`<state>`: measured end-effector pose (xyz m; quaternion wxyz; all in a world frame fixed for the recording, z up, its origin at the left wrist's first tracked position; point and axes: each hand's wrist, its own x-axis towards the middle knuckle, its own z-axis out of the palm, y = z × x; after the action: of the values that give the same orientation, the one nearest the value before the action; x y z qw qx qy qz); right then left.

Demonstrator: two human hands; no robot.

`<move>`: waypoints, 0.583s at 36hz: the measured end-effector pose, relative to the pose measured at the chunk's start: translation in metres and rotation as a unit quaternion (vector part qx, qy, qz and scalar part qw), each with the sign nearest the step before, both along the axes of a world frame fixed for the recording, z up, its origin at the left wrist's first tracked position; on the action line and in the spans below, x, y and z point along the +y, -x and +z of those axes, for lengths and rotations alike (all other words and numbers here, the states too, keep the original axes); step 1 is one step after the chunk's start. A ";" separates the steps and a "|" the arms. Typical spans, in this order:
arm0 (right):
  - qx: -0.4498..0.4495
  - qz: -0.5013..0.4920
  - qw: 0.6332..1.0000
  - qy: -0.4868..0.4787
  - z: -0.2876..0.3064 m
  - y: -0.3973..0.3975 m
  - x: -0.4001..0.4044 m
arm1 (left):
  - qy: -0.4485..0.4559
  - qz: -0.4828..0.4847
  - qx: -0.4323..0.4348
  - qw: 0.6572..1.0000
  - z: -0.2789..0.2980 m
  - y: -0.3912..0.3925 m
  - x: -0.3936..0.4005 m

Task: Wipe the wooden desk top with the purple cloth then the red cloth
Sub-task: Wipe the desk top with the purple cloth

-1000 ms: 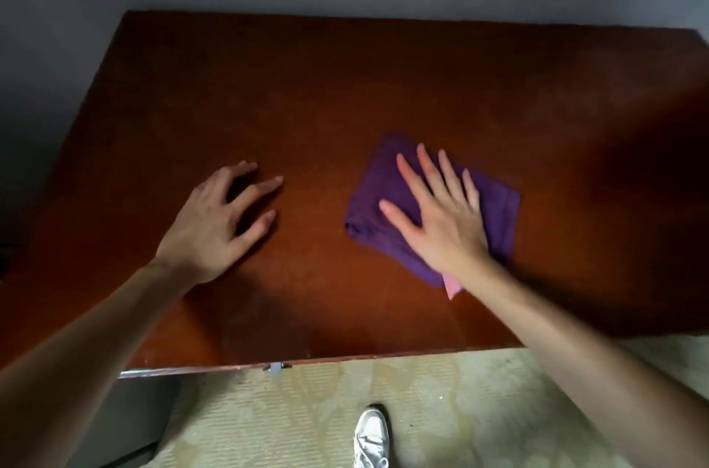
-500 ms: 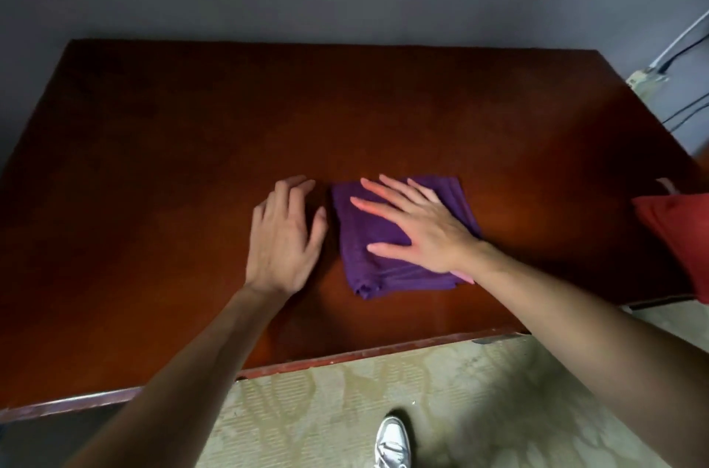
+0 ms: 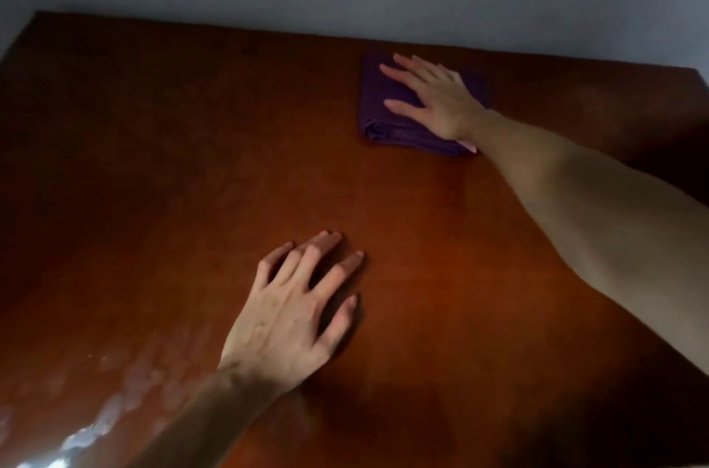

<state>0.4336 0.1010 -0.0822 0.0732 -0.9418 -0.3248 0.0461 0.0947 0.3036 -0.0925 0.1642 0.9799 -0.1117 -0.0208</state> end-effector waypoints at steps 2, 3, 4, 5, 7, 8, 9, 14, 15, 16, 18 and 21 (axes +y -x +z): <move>0.003 -0.007 1.000 0.002 0.002 -0.016 0.002 | 0.002 0.000 0.009 1.000 0.000 0.000 0.000; 0.002 -0.016 1.000 0.000 0.002 -0.020 0.003 | 0.003 0.002 0.012 1.000 0.000 -0.001 0.000; 0.001 -0.029 1.000 -0.004 0.002 -0.023 0.005 | 0.005 0.004 0.014 1.000 0.000 -0.001 0.000; 0.000 -0.045 0.999 -0.010 0.002 -0.025 0.006 | 0.007 0.005 0.016 1.000 0.000 -0.002 0.000; 0.002 -0.084 0.996 -0.020 0.003 -0.023 0.010 | 0.002 0.006 0.017 1.000 0.000 -0.002 0.000; 0.003 -0.108 0.994 -0.023 0.003 -0.021 0.012 | -0.002 0.007 0.016 1.000 0.000 -0.002 0.000; 0.004 -0.131 0.991 -0.025 0.003 -0.019 0.015 | -0.006 0.009 0.016 1.000 0.001 -0.001 0.000; 0.011 -0.234 0.972 -0.028 -0.003 0.007 0.018 | -0.007 0.014 0.016 1.000 0.003 -0.001 -0.001; 0.012 -0.245 0.969 -0.033 -0.004 0.016 0.016 | -0.008 0.013 0.013 1.000 0.003 -0.001 -0.001; 0.010 -0.250 0.967 -0.036 -0.005 0.027 0.013 | -0.008 0.012 0.009 1.000 0.002 -0.001 -0.002; 0.001 -0.248 0.968 -0.038 -0.006 0.053 0.003 | -0.008 0.015 0.002 1.000 0.002 -0.001 -0.002; -0.021 -0.235 0.971 -0.041 -0.010 0.102 -0.019 | -0.004 0.022 -0.010 1.000 0.002 0.000 -0.002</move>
<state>0.3314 0.0822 -0.0920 0.1140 -0.9887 -0.0975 -0.0057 0.0944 0.3020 -0.0908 0.1597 0.9829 -0.0913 -0.0082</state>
